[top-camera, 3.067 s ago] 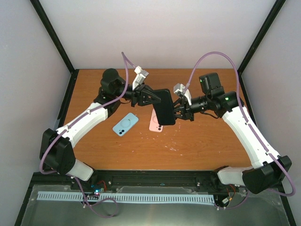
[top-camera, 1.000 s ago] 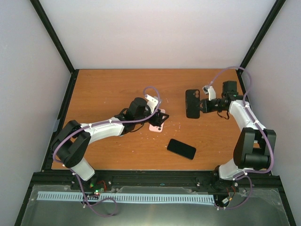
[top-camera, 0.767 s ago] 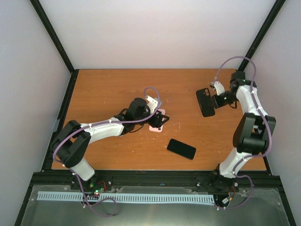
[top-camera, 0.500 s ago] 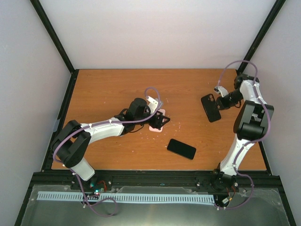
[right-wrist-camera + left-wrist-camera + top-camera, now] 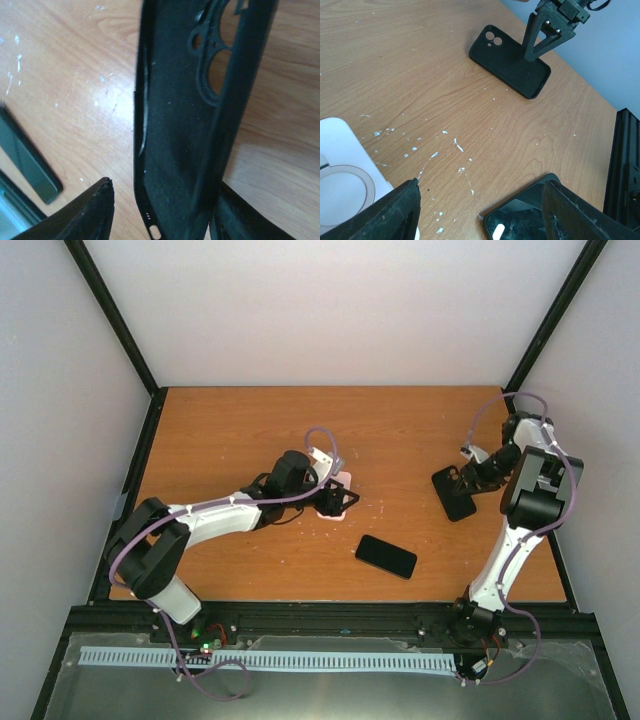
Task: Take the phone out of the phone case
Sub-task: Place the phone case at the center of the board, then move the phone to the center of the board.
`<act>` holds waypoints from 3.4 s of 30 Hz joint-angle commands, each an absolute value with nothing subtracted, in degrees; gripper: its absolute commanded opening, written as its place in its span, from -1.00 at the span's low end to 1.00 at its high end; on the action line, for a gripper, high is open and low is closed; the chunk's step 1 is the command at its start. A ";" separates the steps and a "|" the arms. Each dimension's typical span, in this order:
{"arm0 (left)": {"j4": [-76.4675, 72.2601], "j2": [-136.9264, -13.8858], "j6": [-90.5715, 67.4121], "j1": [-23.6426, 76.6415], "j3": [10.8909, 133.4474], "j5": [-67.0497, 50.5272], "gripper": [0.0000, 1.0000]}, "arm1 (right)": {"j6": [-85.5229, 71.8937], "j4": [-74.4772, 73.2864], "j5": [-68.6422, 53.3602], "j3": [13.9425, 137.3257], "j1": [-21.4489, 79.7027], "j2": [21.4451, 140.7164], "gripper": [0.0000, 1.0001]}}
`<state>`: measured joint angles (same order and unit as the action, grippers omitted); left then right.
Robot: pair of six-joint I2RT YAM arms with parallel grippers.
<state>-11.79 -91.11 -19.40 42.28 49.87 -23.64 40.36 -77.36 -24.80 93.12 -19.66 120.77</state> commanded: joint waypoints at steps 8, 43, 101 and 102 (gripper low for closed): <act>11.08 -81.33 -16.72 41.68 59.77 -11.37 0.55 | 47.01 -60.68 -22.32 69.06 -5.85 85.98 0.71; 6.35 -68.14 -8.17 30.73 49.60 14.39 0.99 | 27.93 -41.61 -6.30 49.57 42.40 86.84 1.00; 5.92 -63.90 -6.23 30.67 49.43 6.01 0.99 | 2.49 -47.10 -9.61 71.27 2.93 112.65 0.63; 5.89 -63.90 -6.22 30.67 49.33 6.20 0.99 | 2.40 -47.51 -10.02 71.54 2.67 111.70 0.63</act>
<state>7.25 -64.73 -7.31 31.11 49.32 6.72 4.80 -40.14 -5.17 74.00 3.20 111.77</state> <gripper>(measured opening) 0.995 0.811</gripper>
